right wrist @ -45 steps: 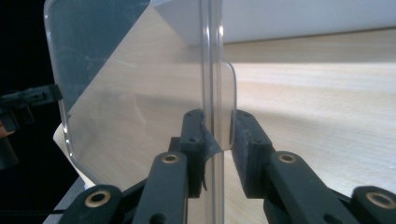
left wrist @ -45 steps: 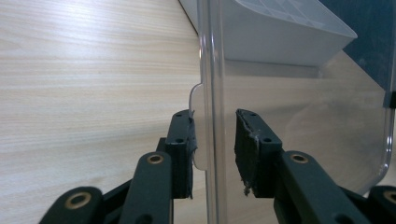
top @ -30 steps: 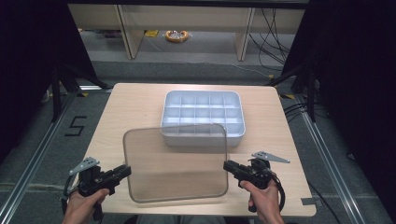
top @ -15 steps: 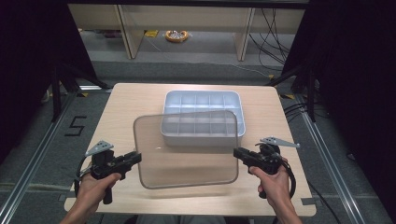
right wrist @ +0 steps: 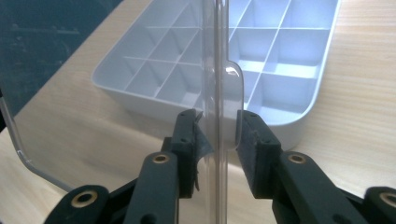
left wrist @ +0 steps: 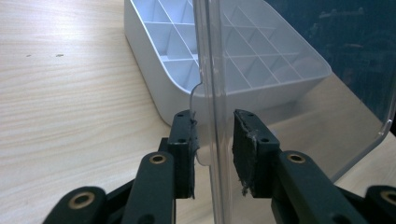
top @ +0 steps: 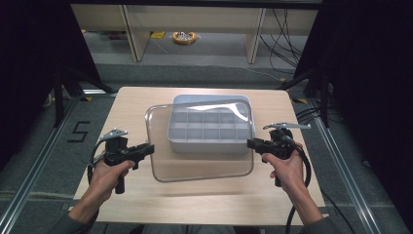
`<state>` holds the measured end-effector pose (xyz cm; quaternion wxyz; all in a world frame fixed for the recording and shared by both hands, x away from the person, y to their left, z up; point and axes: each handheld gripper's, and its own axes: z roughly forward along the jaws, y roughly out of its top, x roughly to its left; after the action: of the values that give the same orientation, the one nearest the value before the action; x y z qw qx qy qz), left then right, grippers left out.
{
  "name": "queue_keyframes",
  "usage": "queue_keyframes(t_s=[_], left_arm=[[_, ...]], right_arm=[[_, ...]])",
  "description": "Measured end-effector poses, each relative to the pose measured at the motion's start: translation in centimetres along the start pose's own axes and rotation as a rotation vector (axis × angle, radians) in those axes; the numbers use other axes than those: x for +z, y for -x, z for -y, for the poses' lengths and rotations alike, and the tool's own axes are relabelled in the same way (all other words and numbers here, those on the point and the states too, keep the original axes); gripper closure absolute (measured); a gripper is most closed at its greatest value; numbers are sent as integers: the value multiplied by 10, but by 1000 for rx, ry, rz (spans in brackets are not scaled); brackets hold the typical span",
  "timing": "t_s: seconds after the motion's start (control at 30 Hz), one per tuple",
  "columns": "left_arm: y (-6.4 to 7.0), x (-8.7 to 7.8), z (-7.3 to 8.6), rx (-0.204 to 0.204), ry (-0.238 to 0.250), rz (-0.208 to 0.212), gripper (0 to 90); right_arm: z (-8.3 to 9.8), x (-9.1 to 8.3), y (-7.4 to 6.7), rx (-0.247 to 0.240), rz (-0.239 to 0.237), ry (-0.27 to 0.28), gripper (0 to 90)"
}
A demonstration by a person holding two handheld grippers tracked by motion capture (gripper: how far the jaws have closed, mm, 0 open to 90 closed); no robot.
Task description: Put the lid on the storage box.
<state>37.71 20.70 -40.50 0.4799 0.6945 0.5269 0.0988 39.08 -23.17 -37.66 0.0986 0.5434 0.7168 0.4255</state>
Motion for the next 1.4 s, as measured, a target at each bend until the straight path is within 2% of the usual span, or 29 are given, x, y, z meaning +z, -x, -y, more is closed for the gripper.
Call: queue_keyframes(t_s=[0.03,0.1,0.13,0.2,0.23,0.27,0.37,0.4,0.43,0.5,0.53,0.57,0.6,0.7,0.8,0.83,0.87,0.9,0.93,0.97,1.0,1.03,1.1,1.13,1.17,1.2,1.23,1.27,1.4], left_arm=[[-1,3,-3,-6,-12,7,682],[-2,8,-9,-18,-26,10,683],[-3,11,-12,-25,-26,7,682],[-5,18,-19,-43,-35,4,679],[-6,22,-23,-43,-42,2,677],[-7,24,-26,-38,-51,-1,676],[-7,33,-38,-51,-58,-2,667],[-8,35,-41,-30,-77,-2,667],[-6,40,-45,-49,-67,-7,667],[-8,46,-52,-46,-83,-12,661],[-7,49,-54,-57,-75,-14,660],[-8,52,-58,-59,-89,-11,660],[-9,56,-60,-70,-90,-7,660],[-10,64,-67,-70,-104,-16,657],[-11,72,-73,-80,-110,-14,658],[-11,75,-75,-81,-112,-19,658],[-12,78,-77,-89,-115,-21,658],[-12,81,-79,-87,-121,-29,657],[-13,84,-81,-91,-124,-35,654],[-13,87,-83,-97,-129,-33,654],[-14,90,-85,-101,-135,-34,655],[-15,93,-86,-100,-139,-39,653],[-15,97,-91,-111,-138,-42,654],[-16,98,-93,-107,-142,-45,655],[-16,100,-95,-113,-140,-47,655],[-16,101,-97,-114,-141,-54,654],[-16,102,-100,-113,-143,-62,651],[-17,104,-102,-118,-138,-64,649],[-18,109,-108,-131,-139,-81,647]], right_arm=[[-4,1,3,-21,0,-1,698],[-11,2,5,-26,23,-25,693],[-13,3,3,19,19,-33,693],[-19,6,9,-19,25,-40,692],[-22,7,9,1,44,-58,692],[-26,8,11,-6,32,-53,692],[-39,13,17,46,40,-74,690],[-39,13,17,46,40,-74,690],[-42,13,21,18,54,-80,690],[-49,15,21,76,32,-84,688],[-51,18,26,17,46,-56,687],[-54,18,28,9,51,-67,685],[-58,19,29,36,60,-83,683],[-68,26,38,24,77,-86,682],[-72,27,38,65,74,-102,680],[-75,28,44,38,71,-100,679],[-75,31,44,60,82,-90,677],[-77,33,47,55,79,-98,676],[-78,34,45,105,81,-125,676],[-80,36,47,126,76,-129,673],[-80,41,55,61,84,-100,670],[-81,43,53,117,82,-120,668],[-83,49,57,153,101,-140,659],[-83,52,60,144,97,-147,656],[-84,54,61,164,79,-150,655],[-84,56,63,158,88,-153,652],[-85,58,69,114,77,-152,652],[-85,59,66,161,85,-167,649],[-88,65,68,177,106,-187,642]])
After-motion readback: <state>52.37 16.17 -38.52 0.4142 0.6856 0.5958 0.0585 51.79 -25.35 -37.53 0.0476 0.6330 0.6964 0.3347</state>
